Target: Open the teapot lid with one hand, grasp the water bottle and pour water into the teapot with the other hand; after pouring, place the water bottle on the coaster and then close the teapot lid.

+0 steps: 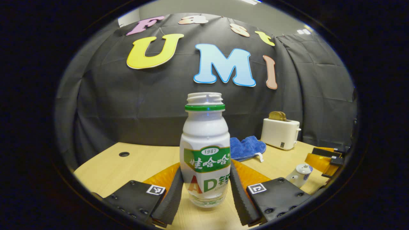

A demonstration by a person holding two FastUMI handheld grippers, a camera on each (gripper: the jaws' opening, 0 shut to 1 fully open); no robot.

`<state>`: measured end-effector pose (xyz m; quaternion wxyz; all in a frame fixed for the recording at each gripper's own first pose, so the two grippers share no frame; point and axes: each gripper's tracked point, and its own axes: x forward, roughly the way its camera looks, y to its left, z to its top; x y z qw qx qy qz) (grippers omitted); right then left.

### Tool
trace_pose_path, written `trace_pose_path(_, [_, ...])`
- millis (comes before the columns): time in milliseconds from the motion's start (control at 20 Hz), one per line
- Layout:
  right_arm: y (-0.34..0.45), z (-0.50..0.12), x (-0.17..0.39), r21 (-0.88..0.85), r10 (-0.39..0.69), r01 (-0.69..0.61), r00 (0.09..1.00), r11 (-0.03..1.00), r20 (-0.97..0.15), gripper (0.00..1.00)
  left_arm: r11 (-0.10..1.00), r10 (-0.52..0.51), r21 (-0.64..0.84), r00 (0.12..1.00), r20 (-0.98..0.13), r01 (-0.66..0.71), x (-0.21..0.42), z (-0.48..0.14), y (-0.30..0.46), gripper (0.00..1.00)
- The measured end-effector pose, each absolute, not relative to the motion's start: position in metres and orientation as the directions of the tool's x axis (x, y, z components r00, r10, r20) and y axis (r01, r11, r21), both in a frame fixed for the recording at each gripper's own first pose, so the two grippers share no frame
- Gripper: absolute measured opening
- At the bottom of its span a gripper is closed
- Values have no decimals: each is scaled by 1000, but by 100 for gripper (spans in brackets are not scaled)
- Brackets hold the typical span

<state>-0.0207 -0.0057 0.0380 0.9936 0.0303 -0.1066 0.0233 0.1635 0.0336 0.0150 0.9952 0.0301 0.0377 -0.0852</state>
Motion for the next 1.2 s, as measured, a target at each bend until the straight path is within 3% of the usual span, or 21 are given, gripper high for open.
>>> trace_pose_path(100, [-2, 47, -29, 36, 37, -48, 965, 998, 259, 65, 981, -172, 71, 981, -96, 179, 179, 10, 29, 83])
trace_pose_path(150, [0, 50, -33, 17, 32, -39, 959, 999, 282, 65, 980, -176, 75, 979, -100, 184, 185, 6, 26, 75])
trace_pose_path(500, [11, 55, -41, -17, 55, -52, 947, 998, 315, 65, 974, -208, 64, 967, -150, 219, 217, -23, 13, 82])
trace_pose_path(800, [7, 58, -43, 2, 43, -46, 946, 999, 320, 65, 975, -198, 66, 968, -154, 210, 223, -30, 17, 83])
trace_pose_path(850, [7, 58, -44, 2, 41, -44, 946, 999, 322, 65, 977, -195, 61, 969, -152, 206, 223, -30, 18, 79])
trace_pose_path(1100, [5, 56, -42, 3, 35, -38, 949, 999, 313, 65, 977, -190, 68, 970, -149, 201, 225, -32, 17, 87])
trace_pose_path(1200, [5, 56, -41, 1, 35, -37, 950, 999, 311, 65, 977, -182, 79, 970, -159, 196, 223, -36, 15, 96])
